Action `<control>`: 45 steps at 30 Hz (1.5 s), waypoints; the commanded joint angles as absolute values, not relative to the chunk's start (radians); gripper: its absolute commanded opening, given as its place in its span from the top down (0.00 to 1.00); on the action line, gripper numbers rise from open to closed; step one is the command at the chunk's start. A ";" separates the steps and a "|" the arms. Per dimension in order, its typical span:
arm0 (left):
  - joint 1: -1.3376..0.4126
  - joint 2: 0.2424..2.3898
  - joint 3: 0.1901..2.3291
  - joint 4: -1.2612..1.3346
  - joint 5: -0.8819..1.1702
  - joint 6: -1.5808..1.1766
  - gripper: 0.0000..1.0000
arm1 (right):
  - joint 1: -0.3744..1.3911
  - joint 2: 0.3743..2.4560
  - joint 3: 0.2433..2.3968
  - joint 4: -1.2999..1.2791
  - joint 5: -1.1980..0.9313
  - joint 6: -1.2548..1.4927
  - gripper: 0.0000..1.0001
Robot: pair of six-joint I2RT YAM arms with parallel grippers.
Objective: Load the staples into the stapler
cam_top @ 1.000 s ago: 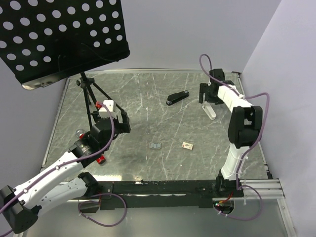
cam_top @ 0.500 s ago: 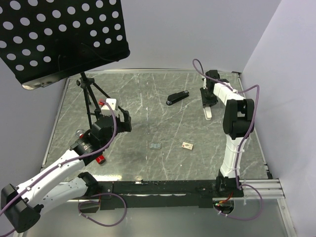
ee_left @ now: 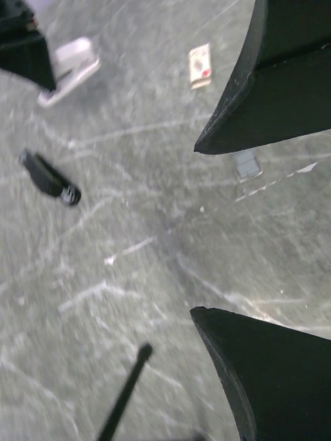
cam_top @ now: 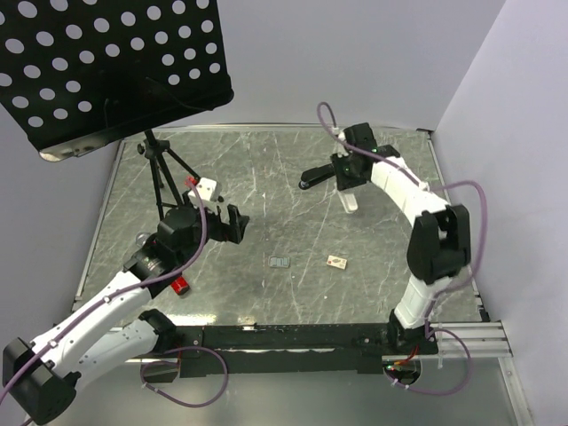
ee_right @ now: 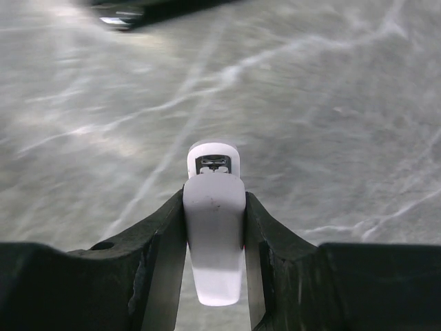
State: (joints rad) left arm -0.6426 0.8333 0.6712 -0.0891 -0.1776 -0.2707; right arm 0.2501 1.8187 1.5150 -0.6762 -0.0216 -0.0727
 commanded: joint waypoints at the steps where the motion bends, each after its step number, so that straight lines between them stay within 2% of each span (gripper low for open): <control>1: -0.640 0.782 0.632 0.044 0.026 -0.215 0.03 | 0.369 1.642 1.457 -0.649 -0.073 -0.061 0.99; 6: -0.640 0.723 0.592 0.115 0.217 -0.148 0.03 | 0.494 1.449 1.368 -0.618 -0.147 -0.074 1.00; 13: -0.643 0.707 0.643 0.065 0.572 -0.012 0.03 | 0.658 1.143 1.171 -0.494 -0.334 -0.090 1.00; 17: -0.652 0.736 0.684 0.043 0.728 0.023 0.03 | 0.765 0.991 1.086 -0.433 -0.388 -0.118 0.97; 23: -0.722 0.807 0.725 0.116 0.819 -0.030 0.03 | 0.891 0.919 1.054 -0.431 -0.454 -0.159 1.00; 29: -0.790 0.908 0.785 0.130 0.864 -0.049 0.01 | 0.937 0.877 1.031 -0.379 -0.485 -0.155 1.00; 32: -0.802 0.931 0.801 0.140 0.894 -0.064 0.05 | 0.943 0.870 1.025 -0.370 -0.486 -0.155 1.00; 41: -0.815 0.974 0.825 0.107 0.894 -0.064 0.27 | 0.948 0.876 1.028 -0.361 -0.491 -0.160 1.00; 43: -0.816 0.976 0.822 0.117 0.897 -0.075 0.34 | 0.950 0.882 1.031 -0.362 -0.489 -0.160 1.00; 45: -0.818 0.979 0.822 0.120 0.903 -0.077 0.46 | 0.951 0.882 1.028 -0.361 -0.491 -0.158 1.00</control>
